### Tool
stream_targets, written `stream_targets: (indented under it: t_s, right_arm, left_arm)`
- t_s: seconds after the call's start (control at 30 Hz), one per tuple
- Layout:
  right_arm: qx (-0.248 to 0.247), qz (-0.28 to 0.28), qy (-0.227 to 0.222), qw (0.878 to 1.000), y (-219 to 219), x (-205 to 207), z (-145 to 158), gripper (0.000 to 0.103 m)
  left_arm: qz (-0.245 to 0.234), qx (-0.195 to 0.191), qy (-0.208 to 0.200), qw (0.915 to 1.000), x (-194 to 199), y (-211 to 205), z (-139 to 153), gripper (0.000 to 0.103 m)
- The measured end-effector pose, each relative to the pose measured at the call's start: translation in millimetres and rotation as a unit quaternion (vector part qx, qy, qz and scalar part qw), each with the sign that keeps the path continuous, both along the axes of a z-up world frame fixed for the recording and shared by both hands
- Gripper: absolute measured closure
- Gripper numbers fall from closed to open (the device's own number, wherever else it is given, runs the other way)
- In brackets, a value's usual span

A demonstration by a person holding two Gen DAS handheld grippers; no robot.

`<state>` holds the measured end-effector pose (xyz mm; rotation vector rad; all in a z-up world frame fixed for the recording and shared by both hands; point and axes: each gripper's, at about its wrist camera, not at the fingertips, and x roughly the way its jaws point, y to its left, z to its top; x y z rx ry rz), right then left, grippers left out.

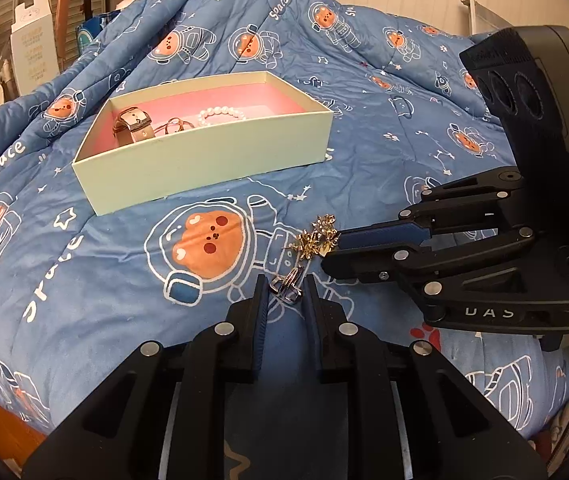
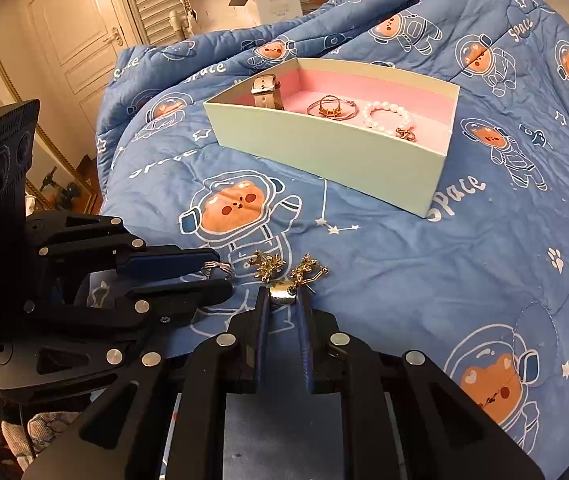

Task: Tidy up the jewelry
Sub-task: 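Grasp a silver earring with the left gripper while the right gripper grasps a gold earring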

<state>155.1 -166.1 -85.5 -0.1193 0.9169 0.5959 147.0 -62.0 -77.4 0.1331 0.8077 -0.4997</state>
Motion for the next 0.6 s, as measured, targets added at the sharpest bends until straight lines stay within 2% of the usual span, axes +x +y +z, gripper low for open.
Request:
stream_targets:
  t_s: [0.6]
  right_arm:
    - [0.043, -0.043, -0.002, 0.998, -14, -17, 11, 0.090]
  left_arm:
    - [0.007, -0.046, 0.008, 0.9989, -3, 11, 18, 0.085]
